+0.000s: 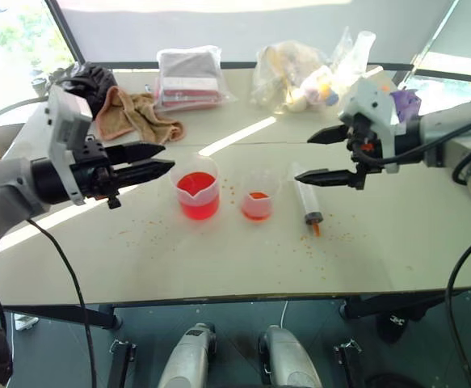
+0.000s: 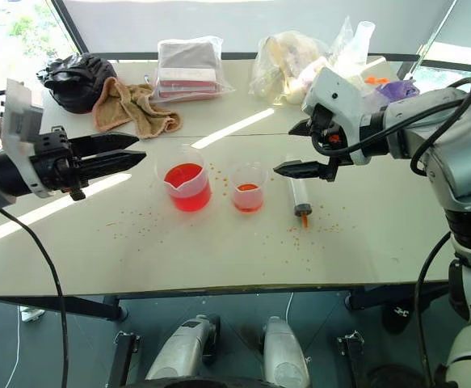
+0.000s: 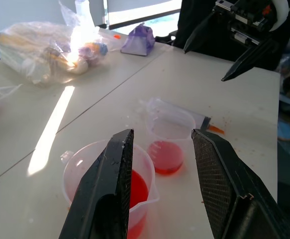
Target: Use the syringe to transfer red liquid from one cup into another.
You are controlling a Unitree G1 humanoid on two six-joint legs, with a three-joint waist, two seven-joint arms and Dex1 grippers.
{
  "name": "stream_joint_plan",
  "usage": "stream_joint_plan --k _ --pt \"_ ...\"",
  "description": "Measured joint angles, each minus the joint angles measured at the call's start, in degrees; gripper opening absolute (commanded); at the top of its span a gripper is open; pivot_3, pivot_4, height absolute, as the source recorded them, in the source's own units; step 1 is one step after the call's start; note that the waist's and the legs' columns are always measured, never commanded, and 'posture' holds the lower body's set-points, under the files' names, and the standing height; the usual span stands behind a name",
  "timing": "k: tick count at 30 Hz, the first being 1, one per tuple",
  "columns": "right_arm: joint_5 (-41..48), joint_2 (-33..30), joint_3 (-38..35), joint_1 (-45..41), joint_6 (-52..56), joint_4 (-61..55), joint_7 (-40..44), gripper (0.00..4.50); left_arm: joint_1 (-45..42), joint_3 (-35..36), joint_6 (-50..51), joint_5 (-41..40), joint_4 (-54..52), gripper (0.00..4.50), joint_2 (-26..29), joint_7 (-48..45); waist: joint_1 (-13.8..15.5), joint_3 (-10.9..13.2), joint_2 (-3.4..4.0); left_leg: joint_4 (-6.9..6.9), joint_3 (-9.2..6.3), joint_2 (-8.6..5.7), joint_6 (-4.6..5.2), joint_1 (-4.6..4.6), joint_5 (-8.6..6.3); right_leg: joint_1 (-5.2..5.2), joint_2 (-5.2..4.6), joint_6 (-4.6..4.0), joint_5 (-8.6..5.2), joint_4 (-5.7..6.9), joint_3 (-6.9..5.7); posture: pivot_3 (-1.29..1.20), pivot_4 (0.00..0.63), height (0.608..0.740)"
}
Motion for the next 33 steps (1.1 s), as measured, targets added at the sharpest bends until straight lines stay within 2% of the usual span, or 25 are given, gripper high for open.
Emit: stream_joint_plan --k 26,30,33 --pt "-3.9 -0.87 2.27 0.27 0.51 1.36 0.79 4.41 0.31 -0.16 0.0 0.78 -0.04 1.95 -1.73 0.59 0.52 0.01 -0.01 0.0 0.1 -0.03 0.04 -0.01 -0.02 0.0 -0.1 0.0 0.0 -0.02 0.0 0.0 0.15 0.736" --pt "-4.61 0.58 4.07 -1.49 3.69 3.04 -0.18 4.41 0.36 -0.16 -0.01 0.88 -0.15 1.95 -1.74 0.67 0.47 0.01 -0.01 0.0 0.1 -0.03 0.04 -0.01 -0.02 -0.01 -0.1 0.0 0.0 -0.02 0.0 0.0 0.15 0.736" --pt "-5.25 4.37 5.92 -6.49 10.83 7.81 -2.9 4.41 0.64 -0.15 -0.01 0.85 -0.44 1.95 -2.01 1.28 0.22 0.01 -0.01 0.0 0.11 -0.03 0.03 0.0 -0.02 -0.02 -0.1 0.0 0.0 -0.02 0.01 0.0 0.15 0.736"
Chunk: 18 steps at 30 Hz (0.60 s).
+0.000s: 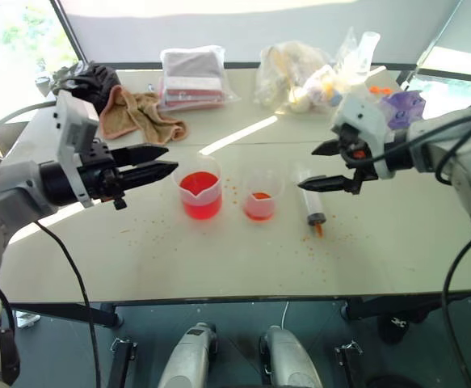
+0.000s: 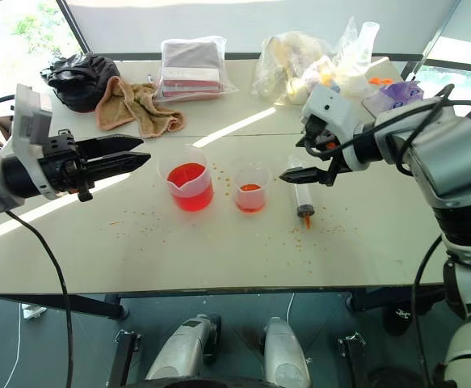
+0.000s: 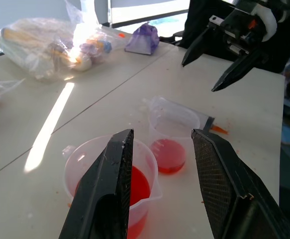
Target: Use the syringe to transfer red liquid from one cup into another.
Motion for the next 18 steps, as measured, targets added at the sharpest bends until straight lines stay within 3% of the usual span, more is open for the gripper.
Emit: stream_joint_plan --k 8,18 --pt "-7.16 15.88 2.25 -14.55 20.5 28.86 -16.02 4.41 0.97 0.2 0.01 -0.12 -1.35 1.95 -0.39 0.99 0.18 0.0 -0.01 -0.02 0.01 -0.05 0.0 -0.02 0.0 -0.02 -0.01 0.0 0.0 -0.01 0.01 0.0 0.15 0.736" --pt "-11.02 22.7 2.72 -14.97 20.15 44.42 -24.41 4.41 2.68 1.25 0.26 -1.49 -2.53 1.95 -0.54 3.2 -0.24 0.0 0.0 -0.02 0.06 -0.08 0.02 -0.04 0.0 -0.06 0.0 0.03 0.02 0.03 0.03 0.0 0.15 0.736"
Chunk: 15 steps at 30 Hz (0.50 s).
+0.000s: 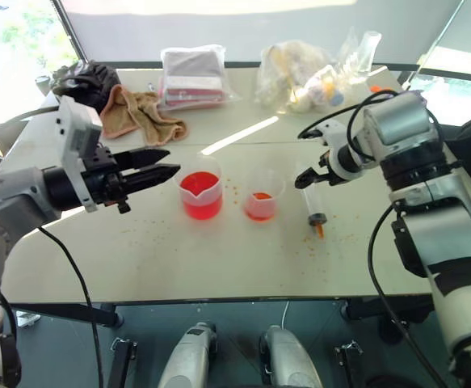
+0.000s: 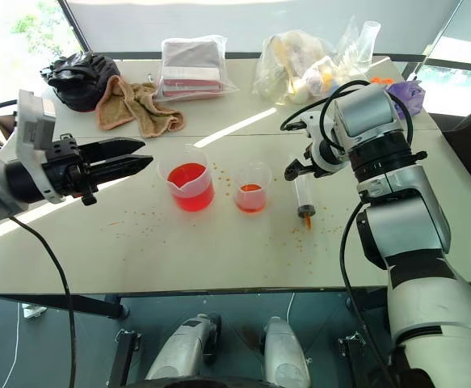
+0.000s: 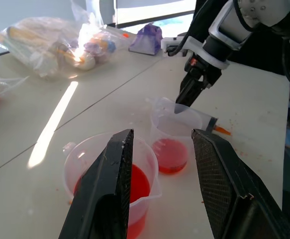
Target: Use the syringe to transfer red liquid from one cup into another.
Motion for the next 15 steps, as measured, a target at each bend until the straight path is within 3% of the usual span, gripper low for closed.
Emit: stream_joint_plan --k 8,11,15 --pt "-3.09 5.14 0.08 -0.4 -9.54 11.77 -1.68 4.41 0.56 1.34 0.19 -1.0 -1.52 1.95 0.52 1.5 -0.93 -0.01 -0.01 0.01 0.01 0.02 0.0 0.03 0.01 0.02 0.07 0.01 0.01 0.06 0.01 0.0 0.15 0.736" --pt "-4.3 5.99 -0.91 -1.32 -12.91 15.59 -2.17 3.57 0.57 1.35 0.19 -1.02 -1.58 1.95 0.66 1.8 -1.13 -0.03 -0.05 0.03 0.0 0.05 0.0 0.09 0.01 0.09 0.21 0.01 0.01 0.06 0.03 0.0 0.15 0.736" --pt "-6.15 6.56 -1.52 -2.18 -15.29 18.47 -2.36 1.56 0.85 1.39 0.18 -1.04 -1.75 1.95 0.79 1.9 -1.21 -0.03 -0.04 0.03 0.01 0.07 0.0 0.1 0.0 0.09 0.24 0.01 0.01 0.08 0.05 0.0 0.15 0.736"
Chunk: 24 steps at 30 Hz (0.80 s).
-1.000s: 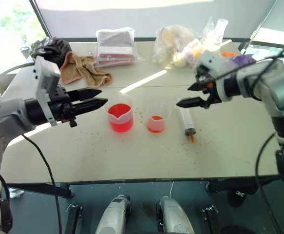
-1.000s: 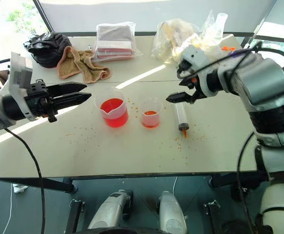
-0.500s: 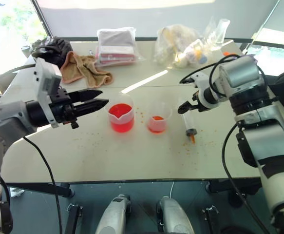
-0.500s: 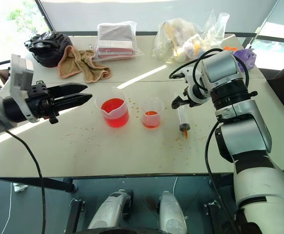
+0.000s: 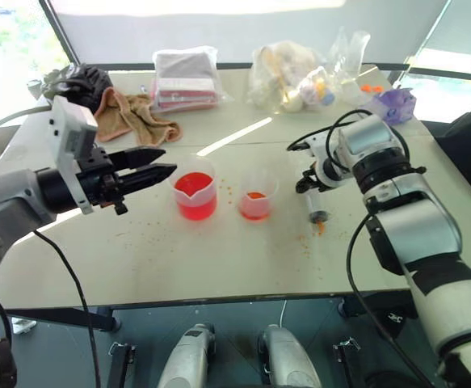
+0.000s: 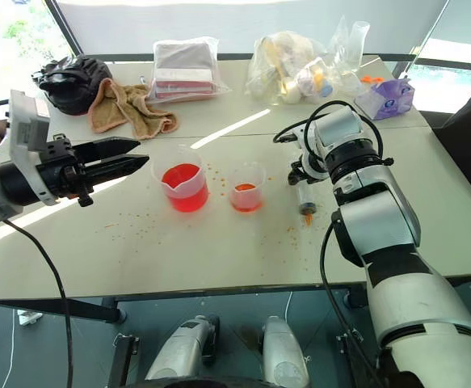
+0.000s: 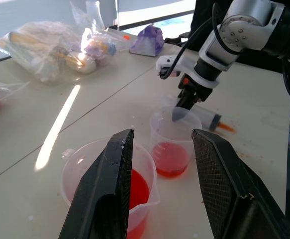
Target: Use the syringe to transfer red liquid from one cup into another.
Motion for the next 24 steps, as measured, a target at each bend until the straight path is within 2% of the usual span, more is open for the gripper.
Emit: stream_joint_plan --k 1,6,9,13,17,20,24 --pt "-0.16 0.18 -0.16 -0.19 -0.18 0.33 0.25 1.38 0.06 0.0 0.0 0.0 0.0 1.95 0.0 0.04 -0.09 0.0 0.0 -0.01 0.01 0.01 0.0 0.0 0.0 -0.02 0.02 0.0 0.0 0.01 0.03 0.0 0.15 0.736" --pt "-1.79 -0.01 -1.68 -0.24 -3.64 -0.2 -1.81 1.38 -0.13 -0.03 -0.22 0.02 0.07 1.95 -0.01 0.08 0.0 0.03 0.04 -0.02 0.02 0.02 0.0 -0.03 0.0 -0.07 0.02 0.0 0.0 0.02 0.05 0.0 0.15 0.736" --pt "-2.49 -2.03 -5.45 -0.76 -10.66 -2.1 -5.83 1.38 -0.56 -0.04 -0.37 0.08 0.74 1.95 0.0 -0.16 0.22 0.03 0.05 -0.02 0.04 0.0 0.0 -0.04 0.0 -0.07 0.01 0.0 0.0 0.01 0.06 0.0 0.15 0.736" --pt "-1.36 -2.94 -13.8 -0.93 -26.6 -8.4 -10.83 1.38 -3.47 -0.34 -0.78 0.95 3.74 1.95 -0.14 -0.13 0.13 0.05 0.04 -0.03 0.09 0.02 -0.01 -0.06 0.0 -0.11 0.05 0.01 0.0 0.03 0.07 0.0 0.15 0.736" --pt "6.85 1.91 -23.18 -1.07 -38.02 -21.68 -8.31 1.38 -8.86 -0.27 -2.07 1.8 8.5 1.95 -0.89 1.3 -0.57 0.05 0.05 -0.08 0.35 0.17 0.02 0.02 -0.01 -0.12 0.11 0.03 0.01 0.07 0.17 0.0 0.15 0.736" --pt "10.77 7.77 -22.97 2.51 -45.43 -33.77 -3.71 1.38 -9.07 -0.27 -1.79 2.09 10.15 1.95 -0.79 1.19 -1.11 0.01 -0.01 -0.07 0.37 0.3 0.03 0.03 -0.02 -0.12 0.13 0.03 0.01 0.08 0.18 0.0 0.15 0.736" --pt "12.92 14.69 -20.16 8.54 -51.46 -39.53 -0.61 1.38 -9.46 0.05 -1.4 2.44 11.56 1.95 0.96 0.8 -1.09 0.01 -0.01 -0.04 0.36 0.27 0.02 0.04 -0.02 -0.14 0.14 0.04 0.05 0.15 0.26 0.0 0.15 0.736"
